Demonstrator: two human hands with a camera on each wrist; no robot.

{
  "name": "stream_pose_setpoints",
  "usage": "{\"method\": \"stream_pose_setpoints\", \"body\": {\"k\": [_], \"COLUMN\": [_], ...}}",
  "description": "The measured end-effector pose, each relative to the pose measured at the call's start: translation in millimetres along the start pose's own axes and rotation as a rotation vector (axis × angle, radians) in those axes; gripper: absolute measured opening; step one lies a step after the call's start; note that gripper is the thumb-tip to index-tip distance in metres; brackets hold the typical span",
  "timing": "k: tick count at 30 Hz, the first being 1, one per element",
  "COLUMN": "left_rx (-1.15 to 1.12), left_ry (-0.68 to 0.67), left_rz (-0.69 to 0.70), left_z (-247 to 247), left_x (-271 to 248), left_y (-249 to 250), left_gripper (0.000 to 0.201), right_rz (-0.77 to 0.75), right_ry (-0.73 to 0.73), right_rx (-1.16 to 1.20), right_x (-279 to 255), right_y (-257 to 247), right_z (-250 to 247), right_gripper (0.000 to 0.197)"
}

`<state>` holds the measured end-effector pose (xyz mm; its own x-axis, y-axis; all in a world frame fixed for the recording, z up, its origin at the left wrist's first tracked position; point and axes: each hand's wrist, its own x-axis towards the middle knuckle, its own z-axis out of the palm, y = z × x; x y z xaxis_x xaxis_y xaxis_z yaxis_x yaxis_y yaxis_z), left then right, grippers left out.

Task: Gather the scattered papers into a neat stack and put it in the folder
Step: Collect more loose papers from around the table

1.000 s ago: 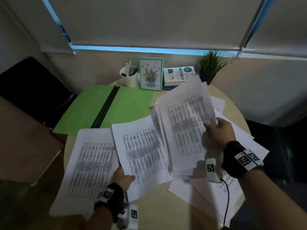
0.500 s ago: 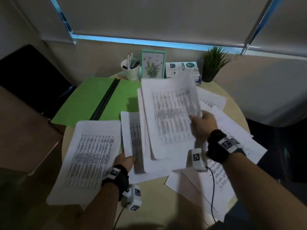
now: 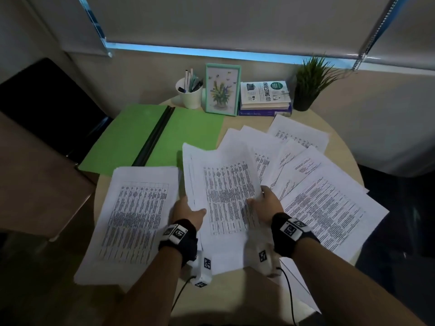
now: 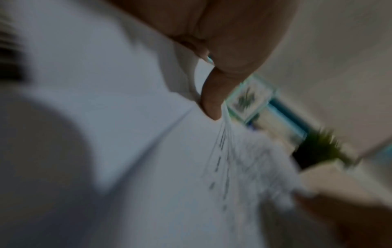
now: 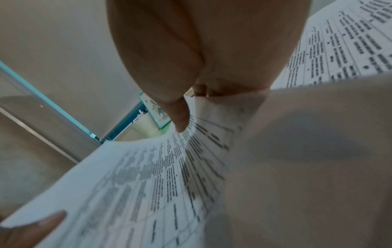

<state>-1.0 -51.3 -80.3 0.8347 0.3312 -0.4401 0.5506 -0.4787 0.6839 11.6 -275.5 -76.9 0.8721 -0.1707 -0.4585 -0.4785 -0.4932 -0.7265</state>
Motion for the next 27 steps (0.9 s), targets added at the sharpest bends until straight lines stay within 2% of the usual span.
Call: {"method": "stream_pose_setpoints", "body": {"k": [3,5,7,9,10,11,12,13,15,18,22,25,27], "left_rx": [-0.04,-0.031,-0.073,-0.159,-0.201,-0.239,-0.273,-0.293,-0.325,-0.439,-0.375,-0.284,-0.315], "left_ry": [-0.041,-0.073,-0.094,-0.129,-0.148,-0.166,-0.177,-0.175,-0.121,-0.008,0.041,0.063,0.072], "left_rz": [0.111,0.22,0.311,0.36,0.367,0.38,0.397,0.422,0.504,0.588,0.632,0.648,0.686], "left_z": [-13.6,-29.8,-50.3,-71.9,-81.8,-91.7,-101.4,-110.6,-125.5,-135.5,-127.8,-118.8,-119.5], "left_x": [-6.7,-11.3,-16.9,-25.7,-30.0,-34.3,-38.1,-40.7,-43.2,-41.1,-34.9,-34.8,-40.0], "left_y": [25.6,44.5,63.1,78.9,84.3,89.1,93.3,96.3,99.4,98.6,88.3,82.0,86.7], "left_gripper": [0.046,0.039,0.027,0.018,0.015,0.015,0.019,0.023,0.03,0.043,0.028,0.021,0.023], "right_rz": [-0.003,0.002,-0.01,-0.067,-0.133,-0.205,-0.273,-0.331,-0.447,-0.539,-0.516,-0.465,-0.46], "right_ry": [0.042,0.071,0.057,0.006,-0.031,-0.038,-0.02,0.017,0.127,0.208,0.23,0.405,0.491], "right_rx": [0.197,0.367,0.539,0.633,0.663,0.68,0.676,0.662,0.626,0.568,0.489,0.368,0.347], "right_x": [-5.4,-7.9,-10.4,-18.2,-23.6,-31.8,-40.5,-49.5,-64.8,-80.8,-92.6,-97.6,-103.7], "right_y": [-2.0,-7.6,-23.5,-46.3,-58.0,-69.8,-80.3,-89.4,-101.4,-107.9,-98.0,-95.4,-103.4], "right_z": [-6.5,-13.7,-26.8,-43.8,-51.6,-58.1,-63.9,-68.4,-74.5,-69.8,-39.1,-14.9,-6.5], "right_gripper": [0.062,0.083,0.098,0.105,0.101,0.086,0.062,0.04,0.022,0.018,0.022,0.014,0.013]}}
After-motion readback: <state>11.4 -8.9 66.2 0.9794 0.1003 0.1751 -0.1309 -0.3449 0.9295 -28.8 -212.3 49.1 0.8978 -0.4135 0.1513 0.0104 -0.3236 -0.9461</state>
